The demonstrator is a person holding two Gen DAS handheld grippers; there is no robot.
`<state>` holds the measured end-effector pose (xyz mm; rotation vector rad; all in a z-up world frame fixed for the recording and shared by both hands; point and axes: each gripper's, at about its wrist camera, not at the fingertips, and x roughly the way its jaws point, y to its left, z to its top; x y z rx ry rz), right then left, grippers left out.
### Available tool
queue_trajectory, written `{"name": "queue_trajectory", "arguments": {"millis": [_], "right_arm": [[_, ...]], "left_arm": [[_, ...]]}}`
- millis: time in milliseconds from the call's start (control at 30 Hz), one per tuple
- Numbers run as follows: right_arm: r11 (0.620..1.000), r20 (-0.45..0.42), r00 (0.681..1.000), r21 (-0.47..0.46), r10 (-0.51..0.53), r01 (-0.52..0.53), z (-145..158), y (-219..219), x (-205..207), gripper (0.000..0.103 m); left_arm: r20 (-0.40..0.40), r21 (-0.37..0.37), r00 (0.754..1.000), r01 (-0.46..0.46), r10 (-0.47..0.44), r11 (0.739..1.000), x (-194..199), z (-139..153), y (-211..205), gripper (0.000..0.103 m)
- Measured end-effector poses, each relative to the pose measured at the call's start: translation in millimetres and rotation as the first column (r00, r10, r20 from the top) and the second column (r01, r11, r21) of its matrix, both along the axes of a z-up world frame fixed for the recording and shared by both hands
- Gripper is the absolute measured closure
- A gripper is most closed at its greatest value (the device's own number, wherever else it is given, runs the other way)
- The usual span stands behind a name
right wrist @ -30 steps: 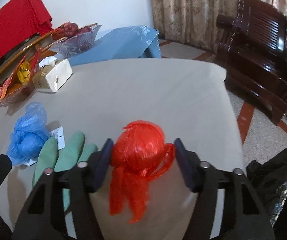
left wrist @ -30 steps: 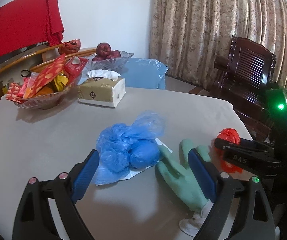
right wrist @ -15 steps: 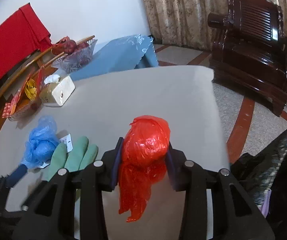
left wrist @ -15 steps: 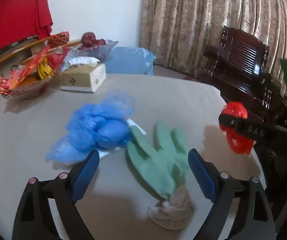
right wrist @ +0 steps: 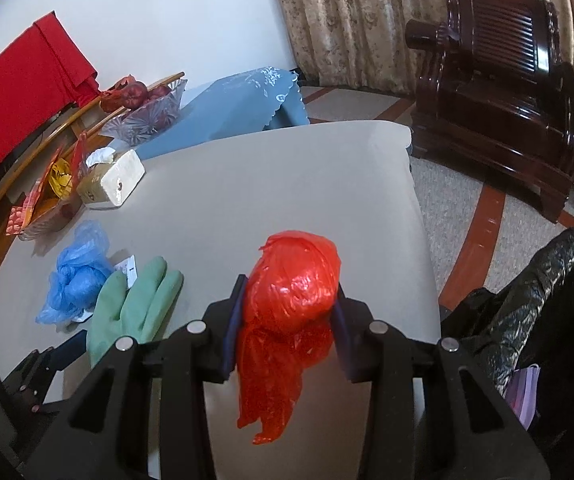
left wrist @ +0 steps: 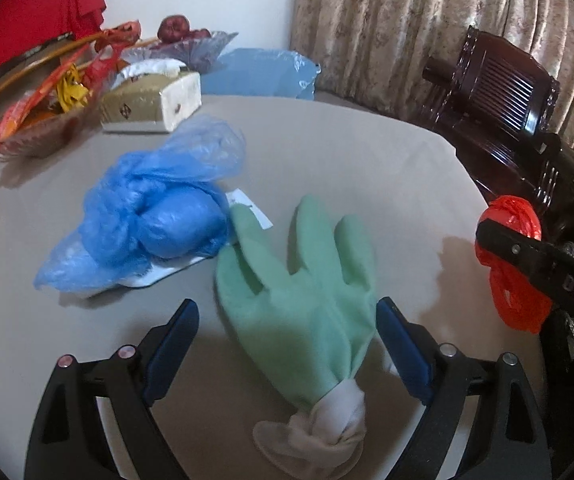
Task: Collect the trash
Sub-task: 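Grasp the red plastic bag with the right tool while the left tool grasps the green glove, then carry the red bag and green glove over the black bin with both tools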
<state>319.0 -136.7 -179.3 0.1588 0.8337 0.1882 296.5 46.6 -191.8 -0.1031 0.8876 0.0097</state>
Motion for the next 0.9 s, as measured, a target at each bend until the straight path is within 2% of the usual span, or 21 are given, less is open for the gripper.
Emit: {"name": "queue_trajectory", "arguments": {"millis": [100,167,267,333,367,400,500,633,900], "right_arm": [[1.0,0.007,1.0,-0.004,0.009,-0.009,2,1,-5,0.066],[1.0,0.011,1.0,-0.014,0.014,-0.013,2,2,-8,0.066],[1.0,0.011,1.0,-0.013,0.016,-0.016,3,1,-14,0.066],[1.0,0.015,1.0,-0.015,0.017,-0.017,6,0,-17,0.065],[1.0,0.017,1.0,-0.016,0.018,-0.018,7,-1,-19,0.065],[1.0,0.019,1.0,-0.018,0.019,-0.018,9,-1,-21,0.065],[1.0,0.025,0.999,-0.023,0.022,-0.021,14,-3,-29,0.065],[0.999,0.047,0.999,-0.039,0.026,-0.024,24,-7,-43,0.065],[0.998,0.112,0.993,-0.047,0.04,-0.035,57,-12,-71,0.065]], "left_arm": [[-0.014,0.025,1.0,0.006,-0.006,1.0,2,-2,-7,0.016],[-0.018,0.043,1.0,0.024,-0.023,0.999,3,-2,-12,0.021],[-0.012,0.056,0.999,0.038,-0.037,0.998,3,0,-16,0.039],[-0.003,0.05,0.999,0.045,-0.045,0.998,2,1,-16,0.055],[0.001,0.047,0.999,0.048,-0.048,0.998,2,1,-16,0.06],[0.005,0.04,0.999,0.053,-0.054,0.998,1,2,-16,0.07],[0.006,0.01,0.998,0.067,-0.067,0.998,1,3,-17,0.082],[0.012,-0.047,0.997,0.074,-0.074,0.996,-9,9,-19,0.085],[0.107,-0.056,0.988,0.115,-0.108,0.992,-42,48,-28,0.085]]}}
